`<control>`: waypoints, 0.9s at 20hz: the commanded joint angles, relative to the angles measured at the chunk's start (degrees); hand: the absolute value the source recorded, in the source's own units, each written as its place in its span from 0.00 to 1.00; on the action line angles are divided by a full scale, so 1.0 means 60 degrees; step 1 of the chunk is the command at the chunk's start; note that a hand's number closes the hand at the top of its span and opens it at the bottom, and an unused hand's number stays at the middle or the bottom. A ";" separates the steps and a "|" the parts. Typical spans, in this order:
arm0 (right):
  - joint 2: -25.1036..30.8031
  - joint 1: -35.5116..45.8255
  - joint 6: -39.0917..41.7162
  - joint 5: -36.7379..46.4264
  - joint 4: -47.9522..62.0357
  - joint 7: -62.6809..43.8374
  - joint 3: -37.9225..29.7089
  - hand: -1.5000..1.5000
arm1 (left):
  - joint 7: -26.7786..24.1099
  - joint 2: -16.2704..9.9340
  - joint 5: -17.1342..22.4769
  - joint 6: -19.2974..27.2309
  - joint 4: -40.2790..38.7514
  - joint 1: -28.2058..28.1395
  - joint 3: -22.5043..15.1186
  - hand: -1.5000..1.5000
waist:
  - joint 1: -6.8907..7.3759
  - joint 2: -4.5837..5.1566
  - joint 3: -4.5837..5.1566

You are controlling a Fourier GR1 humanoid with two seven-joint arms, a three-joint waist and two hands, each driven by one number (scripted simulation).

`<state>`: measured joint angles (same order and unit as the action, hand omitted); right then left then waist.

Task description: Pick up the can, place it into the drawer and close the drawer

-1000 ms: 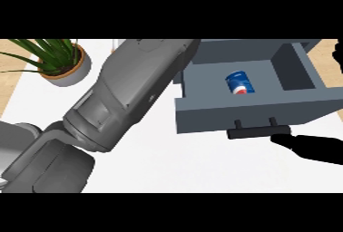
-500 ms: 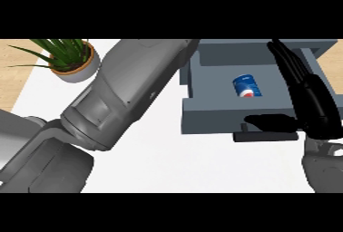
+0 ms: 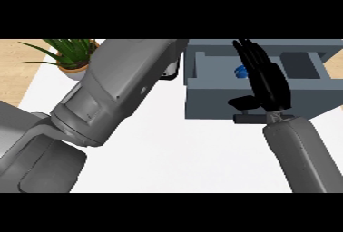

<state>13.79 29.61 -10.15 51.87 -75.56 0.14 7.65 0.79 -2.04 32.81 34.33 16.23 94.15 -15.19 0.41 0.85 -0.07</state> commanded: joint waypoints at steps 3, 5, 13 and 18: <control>-0.0358 0.1305 -0.1482 0.0768 0.3131 0.0498 -0.0402 0.00 | 0.0299 -0.0455 -0.0149 -0.0244 0.0512 -0.0413 0.0003 0.00 | 0.0343 -0.0063 0.0005; -0.0495 0.1638 -0.1971 0.0926 0.3622 0.0566 -0.0503 0.00 | 0.0882 -0.0892 -0.0310 -0.0240 0.0498 -0.0108 -0.0063 0.00 | 0.0272 -0.0074 0.0002; -0.0387 0.3625 -0.3718 0.1296 0.6457 0.0732 -0.1434 0.00 | 0.1122 -0.1219 -0.0404 -0.0460 0.1505 -0.0889 -0.0093 0.00 | 0.0578 -0.0060 0.0003; -0.0755 0.4691 -0.4599 0.1725 0.7702 0.0425 -0.1531 0.00 | 0.0835 -0.1637 -0.0432 -0.0882 0.2061 -0.1937 -0.0053 0.00 | 0.0676 -0.0011 0.0011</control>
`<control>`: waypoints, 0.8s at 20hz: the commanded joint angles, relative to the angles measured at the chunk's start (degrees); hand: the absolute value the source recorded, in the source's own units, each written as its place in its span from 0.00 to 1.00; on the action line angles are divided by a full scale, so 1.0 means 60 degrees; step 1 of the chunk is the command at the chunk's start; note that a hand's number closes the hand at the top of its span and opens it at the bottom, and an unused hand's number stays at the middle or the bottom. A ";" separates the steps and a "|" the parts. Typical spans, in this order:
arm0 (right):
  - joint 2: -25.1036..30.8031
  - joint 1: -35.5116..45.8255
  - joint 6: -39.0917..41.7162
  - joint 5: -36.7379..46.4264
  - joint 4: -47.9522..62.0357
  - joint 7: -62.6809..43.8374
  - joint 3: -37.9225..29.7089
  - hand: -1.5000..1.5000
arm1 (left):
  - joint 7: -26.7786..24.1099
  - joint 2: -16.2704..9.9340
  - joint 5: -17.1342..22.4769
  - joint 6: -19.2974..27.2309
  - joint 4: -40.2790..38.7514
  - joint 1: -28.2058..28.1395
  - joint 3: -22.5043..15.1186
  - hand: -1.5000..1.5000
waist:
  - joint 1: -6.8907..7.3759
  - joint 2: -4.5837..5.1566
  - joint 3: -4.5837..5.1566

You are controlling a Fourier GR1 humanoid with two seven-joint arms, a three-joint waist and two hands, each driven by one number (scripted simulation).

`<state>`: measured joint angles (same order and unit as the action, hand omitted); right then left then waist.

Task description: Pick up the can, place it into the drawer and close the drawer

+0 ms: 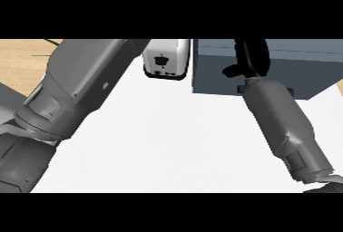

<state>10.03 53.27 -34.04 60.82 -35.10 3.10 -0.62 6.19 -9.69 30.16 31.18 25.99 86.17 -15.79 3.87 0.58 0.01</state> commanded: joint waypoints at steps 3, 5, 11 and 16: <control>0.0091 0.1524 -0.0628 0.0213 0.1573 -0.0063 -0.0399 0.00 | 0.0303 -0.0489 -0.0159 -0.0335 0.0795 -0.0672 -0.0151 0.00 | 0.0226 0.0054 -0.0006; 0.0259 0.1709 -0.0704 0.0280 0.1993 -0.0042 -0.0481 0.00 | 0.0472 -0.0583 -0.0154 -0.0228 0.1149 -0.0683 -0.0156 0.00 | 0.0441 0.0068 -0.0007; 0.0290 0.2262 -0.0813 0.0031 0.2440 0.0275 -0.0836 0.00 | 0.0712 -0.0670 -0.0141 -0.0345 0.2093 -0.1326 -0.0274 0.00 | 0.0582 0.0065 -0.0014; -0.0040 0.2814 -0.0421 -0.0695 0.2345 0.0773 -0.1409 0.00 | 0.0584 -0.1083 -0.0125 -0.0661 0.2392 -0.1942 -0.0210 0.00 | 0.0499 0.0128 -0.0021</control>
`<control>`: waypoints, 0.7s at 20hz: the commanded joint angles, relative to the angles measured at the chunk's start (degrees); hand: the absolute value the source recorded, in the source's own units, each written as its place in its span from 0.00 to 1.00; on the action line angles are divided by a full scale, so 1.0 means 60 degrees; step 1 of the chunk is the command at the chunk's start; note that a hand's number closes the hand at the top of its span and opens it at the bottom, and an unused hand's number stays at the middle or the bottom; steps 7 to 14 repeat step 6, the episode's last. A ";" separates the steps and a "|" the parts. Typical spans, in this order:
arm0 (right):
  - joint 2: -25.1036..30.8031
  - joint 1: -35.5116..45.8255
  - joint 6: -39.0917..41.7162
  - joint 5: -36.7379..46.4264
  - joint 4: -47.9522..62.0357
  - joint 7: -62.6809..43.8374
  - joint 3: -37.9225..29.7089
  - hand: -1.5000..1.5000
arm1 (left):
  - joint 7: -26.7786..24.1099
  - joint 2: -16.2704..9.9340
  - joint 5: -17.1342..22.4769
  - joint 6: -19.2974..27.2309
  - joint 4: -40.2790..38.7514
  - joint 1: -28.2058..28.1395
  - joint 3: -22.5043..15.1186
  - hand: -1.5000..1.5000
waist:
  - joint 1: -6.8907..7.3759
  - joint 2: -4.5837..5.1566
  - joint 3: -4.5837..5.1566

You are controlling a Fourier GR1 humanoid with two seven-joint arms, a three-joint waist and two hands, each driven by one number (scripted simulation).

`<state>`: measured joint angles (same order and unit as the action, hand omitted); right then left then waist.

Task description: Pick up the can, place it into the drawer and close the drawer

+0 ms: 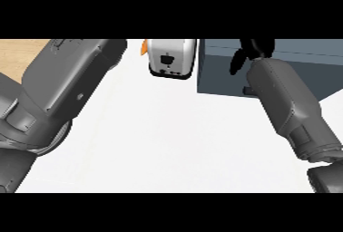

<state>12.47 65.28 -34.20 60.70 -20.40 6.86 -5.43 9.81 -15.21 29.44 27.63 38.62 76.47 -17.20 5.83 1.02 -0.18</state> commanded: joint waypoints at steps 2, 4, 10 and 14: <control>-0.0455 0.0915 -0.0251 -0.1037 -0.0304 0.0468 -0.0884 0.00 | 0.0281 -0.0389 -0.0022 -0.0064 0.0734 -0.0425 -0.0048 0.00 | 0.0297 -0.0048 0.0011; -0.0253 0.0637 -0.0363 -0.1270 -0.0212 0.1039 -0.1125 0.00 | 0.0435 -0.0515 -0.0005 -0.0124 0.1101 -0.0704 -0.0080 0.00 | 0.0218 -0.0008 0.0009; -0.0327 0.0610 -0.0534 -0.1358 -0.0111 0.1308 -0.1234 0.00 | 0.0512 -0.0621 -0.0101 0.0071 0.1476 -0.0912 -0.0129 0.00 | 0.0163 -0.0005 0.0012; -0.0327 0.0610 -0.0534 -0.1358 -0.0111 0.1308 -0.1234 0.00 | 0.0512 -0.0621 -0.0101 0.0071 0.1476 -0.0912 -0.0129 0.00 | 0.0163 -0.0005 0.0012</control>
